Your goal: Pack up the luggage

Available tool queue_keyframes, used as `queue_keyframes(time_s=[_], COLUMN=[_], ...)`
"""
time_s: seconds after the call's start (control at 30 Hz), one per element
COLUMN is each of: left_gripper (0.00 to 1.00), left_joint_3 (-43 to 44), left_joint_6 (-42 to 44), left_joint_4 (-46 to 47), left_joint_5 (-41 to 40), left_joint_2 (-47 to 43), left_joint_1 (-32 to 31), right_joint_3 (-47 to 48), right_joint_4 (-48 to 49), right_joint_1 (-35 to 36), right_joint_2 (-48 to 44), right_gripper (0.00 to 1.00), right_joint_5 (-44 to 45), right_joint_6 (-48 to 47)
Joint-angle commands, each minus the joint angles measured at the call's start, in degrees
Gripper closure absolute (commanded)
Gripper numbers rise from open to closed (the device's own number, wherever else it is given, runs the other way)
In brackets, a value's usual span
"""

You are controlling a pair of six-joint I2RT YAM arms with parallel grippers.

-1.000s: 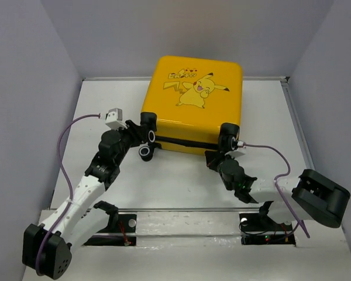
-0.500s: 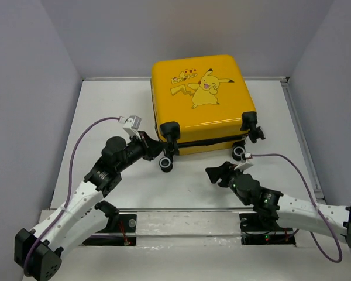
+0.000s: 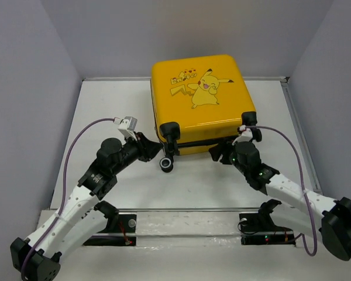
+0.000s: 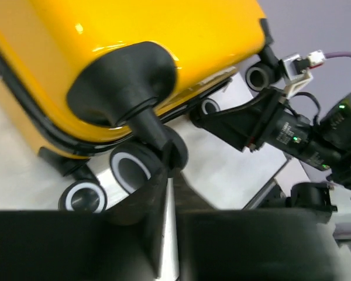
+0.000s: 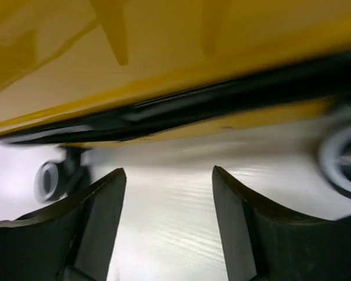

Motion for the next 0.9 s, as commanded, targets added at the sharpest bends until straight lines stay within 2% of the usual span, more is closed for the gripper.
queue_keyframes(time_s=[0.0, 0.03, 0.1, 0.17, 0.27, 0.3, 0.37, 0.4, 0.5, 0.57, 0.67, 0.73, 0.83, 0.87], left_gripper=[0.62, 0.39, 0.25, 0.14, 0.09, 0.08, 0.06, 0.05, 0.04, 0.03, 0.02, 0.02, 0.02, 0.02], left_joint_3=[7.3, 7.3, 6.6, 5.1, 4.7, 5.1, 5.7, 6.8, 7.9, 8.0, 8.5, 8.6, 8.4, 8.3], left_joint_6=[8.4, 8.8, 9.0, 7.9, 6.3, 5.8, 5.0, 4.8, 3.5, 2.8, 2.3, 1.9, 0.8, 0.5], left_joint_4=[-12.7, -14.7, -15.5, -15.2, -13.1, -12.4, -10.7, -10.4, -8.7, -7.5, -5.9, -5.1, -3.0, -2.5], left_joint_5=[-8.7, -8.7, -7.3, -4.5, -1.1, -0.4, 0.8, 1.6, 1.9, 1.3, 0.3, -0.9, -1.8, -2.0], left_joint_2=[0.4, 0.3, 0.1, 0.8, 1.9, 2.8, 4.1, 5.8, 8.3, 9.6, 12.8, 13.6, 14.8, 15.6], left_joint_1=[0.0, -0.1, -0.1, -0.1, -0.2, -0.3, -0.5, -0.9, -3.0, -4.3, -6.0, -6.6, -6.6, -6.7], right_joint_3=[8.8, 11.2, 13.9, 18.2, 21.3, 21.8, 21.1, 19.8, 13.9, 11.1, 7.5, 6.4, 5.9, 5.5], right_joint_4=[0.0, -1.8, -6.2, -13.3, -20.4, -21.9, -25.8, -28.6, -30.0, -31.0, -32.7, -33.8, -35.7, -35.9], right_joint_1=[0.8, 2.8, 4.8, 7.1, 7.1, 7.1, 7.1, 7.1, 7.1, 5.9, 4.6, 4.0, 3.5, 2.9], right_joint_2=[7.1, 7.7, 7.7, 5.7, -0.5, -2.6, -7.9, -9.7, -16.4, -20.8, -25.5, -26.8, -26.2, -25.9], right_gripper=[0.27, 0.25, 0.21, 0.19, 0.20, 0.26, 0.37, 0.60, 0.86, 0.90, 0.89, 0.85, 0.73, 0.63], right_joint_5=[-22.3, -23.3, -22.9, -19.5, -13.4, -6.8, 0.3, 6.1, 12.3, 14.2, 17.8, 19.0, 22.1, 23.0], right_joint_6=[-7.4, -8.2, -9.0, -9.6, -9.2, -8.6, -5.9, -4.3, 0.1, 3.3, 6.8, 8.0, 10.3, 10.7])
